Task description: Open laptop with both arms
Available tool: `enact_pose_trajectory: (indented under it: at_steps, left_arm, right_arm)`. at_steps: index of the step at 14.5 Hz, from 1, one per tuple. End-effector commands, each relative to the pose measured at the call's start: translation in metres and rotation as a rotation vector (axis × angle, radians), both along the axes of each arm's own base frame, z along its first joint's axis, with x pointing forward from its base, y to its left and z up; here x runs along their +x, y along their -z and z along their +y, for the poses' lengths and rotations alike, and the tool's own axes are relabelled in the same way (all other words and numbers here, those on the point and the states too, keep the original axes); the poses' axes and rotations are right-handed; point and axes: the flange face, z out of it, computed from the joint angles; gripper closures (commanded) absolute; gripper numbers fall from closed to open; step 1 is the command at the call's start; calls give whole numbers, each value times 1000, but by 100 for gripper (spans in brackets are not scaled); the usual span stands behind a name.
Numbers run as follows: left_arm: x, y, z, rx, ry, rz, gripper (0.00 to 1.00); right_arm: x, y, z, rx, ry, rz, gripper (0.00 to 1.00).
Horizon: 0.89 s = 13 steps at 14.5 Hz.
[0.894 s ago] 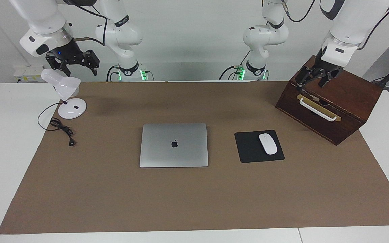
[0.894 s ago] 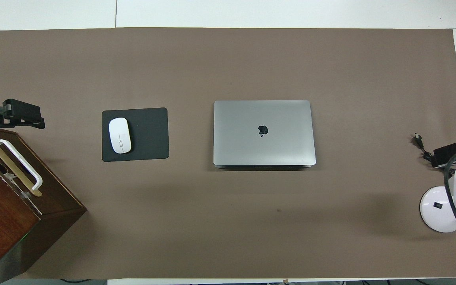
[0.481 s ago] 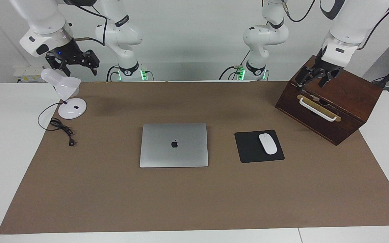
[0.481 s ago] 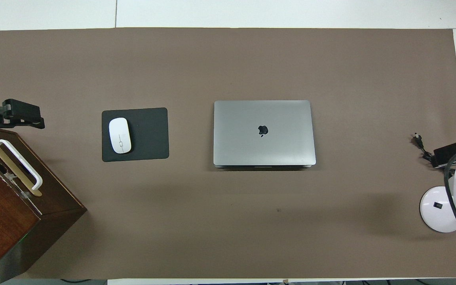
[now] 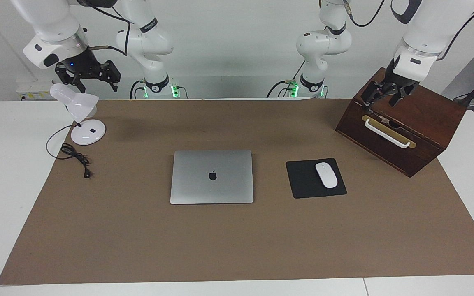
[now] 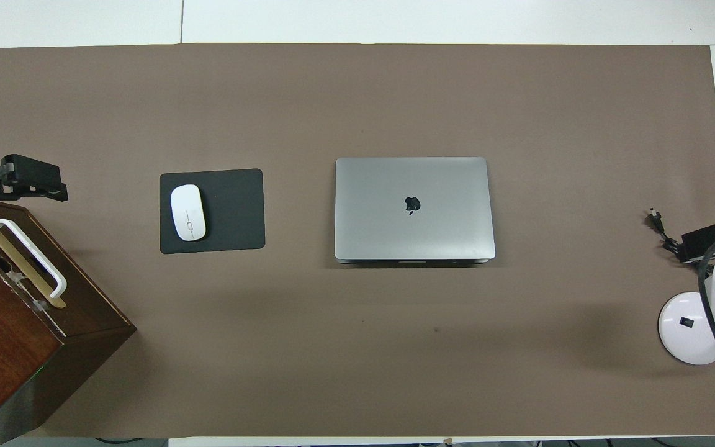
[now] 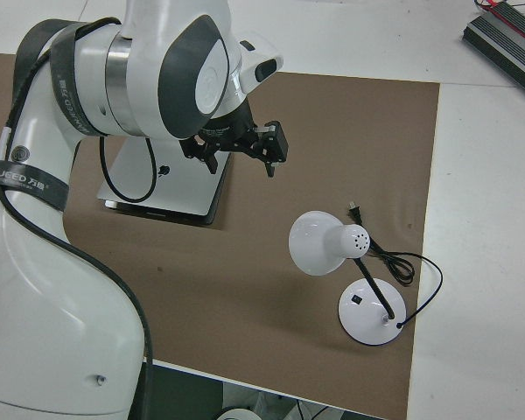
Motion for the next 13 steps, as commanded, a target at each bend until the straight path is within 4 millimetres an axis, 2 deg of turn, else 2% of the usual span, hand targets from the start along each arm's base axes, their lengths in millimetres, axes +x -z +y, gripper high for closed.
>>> enact_pose_trajectory:
  at_steps: [1,6,8,10,13]
  left_arm:
    - [-3,-2,0,-7,0,-17,0]
    - [-11,13,-12,-2,-134,-3,0]
    - [-14,18,-18,-2,-151,1,17]
    - [-16,23,-22,-17,-185,-2,49]
    - [-29,43,-27,-38,-307,-8,83]
  right_arm:
    - [-5,-2,-6,21,-11,1,0]
    - [-4,-2,-6,20,-7,1,0]
    - [-4,-1,-6,20,-5,-1,0]
    - [-3,-1,-7,20,-4,-2,0]
    - [8,-5,-7,18,-25,-81,0]
